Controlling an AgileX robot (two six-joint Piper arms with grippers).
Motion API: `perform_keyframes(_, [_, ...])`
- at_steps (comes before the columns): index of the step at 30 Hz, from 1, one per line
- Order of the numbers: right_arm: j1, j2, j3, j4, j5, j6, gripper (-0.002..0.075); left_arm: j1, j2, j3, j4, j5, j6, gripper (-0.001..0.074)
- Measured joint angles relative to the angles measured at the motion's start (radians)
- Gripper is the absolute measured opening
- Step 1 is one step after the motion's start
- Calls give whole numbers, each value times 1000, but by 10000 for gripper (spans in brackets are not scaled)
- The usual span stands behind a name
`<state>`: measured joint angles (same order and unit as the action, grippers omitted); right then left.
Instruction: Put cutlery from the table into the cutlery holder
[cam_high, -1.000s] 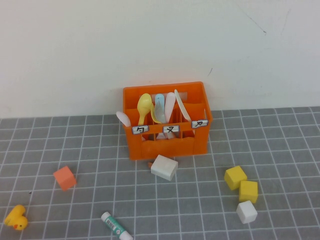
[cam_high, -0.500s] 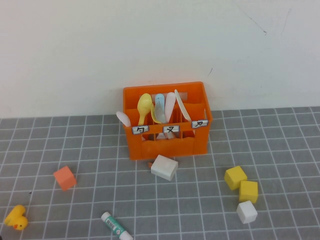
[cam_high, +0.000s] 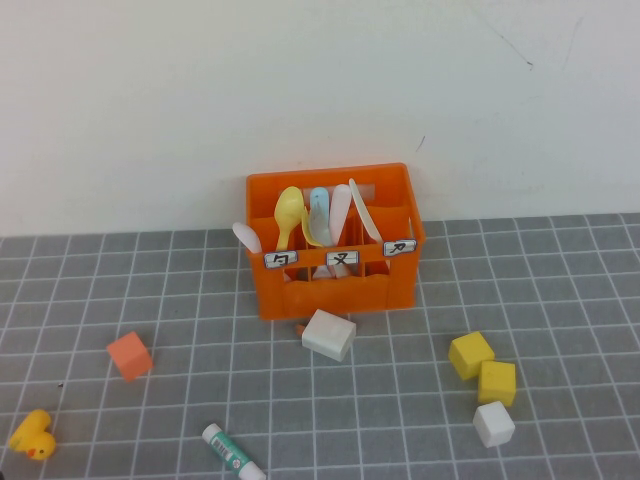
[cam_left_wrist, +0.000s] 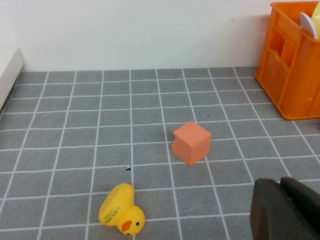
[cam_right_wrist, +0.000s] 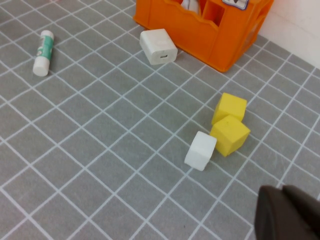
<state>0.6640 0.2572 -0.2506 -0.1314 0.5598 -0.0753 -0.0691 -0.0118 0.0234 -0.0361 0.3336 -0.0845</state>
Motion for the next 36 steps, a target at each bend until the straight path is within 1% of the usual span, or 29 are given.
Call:
perform_keyframes(6, [-2, -13, 0, 0, 2, 0, -1, 0, 0, 0, 0, 0, 0, -1])
perform_keyframes(8, [-42, -50, 0, 2, 4, 0, -1, 0, 0, 0, 0, 0, 0, -1])
perform_keyframes(10, [-105, -92, 0, -18, 4, -11, -1, 0, 0, 0, 0, 0, 0, -1])
perform_keyframes(13, [-233, -157, 18, -30, -38, -11, -1, 0, 0, 0, 0, 0, 0, -1])
perform_keyframes(15, [-330, -204, 58, -23, -111, -13, -1, 0, 0, 0, 0, 0, 0, -1])
perform_keyframes(18, [-455, -255, 141, -6, -267, -7, -1, 0, 0, 0, -1, 0, 0, -1])
perform_keyframes(21, [-571, -267, 234, 18, -410, 18, -1, 0, 0, 0, -1, 0, 0, -1])
perform_keyframes(23, [-637, -269, 270, 40, -466, 42, -1, 0, 0, 0, -2, 0, 0, -1])
perform_keyframes(27, [-751, -269, 278, 70, -467, 75, -1, 0, 0, 0, -2, 0, 0, -1])
perform_keyframes(29, [-777, -269, 278, 71, -459, 75, -1, 0, 0, 0, -2, 2, 0, -1])
perform_keyframes(36, [-780, -270, 278, 73, -442, 75, -1, 0, 0, 0, -2, 2, 2, -1])
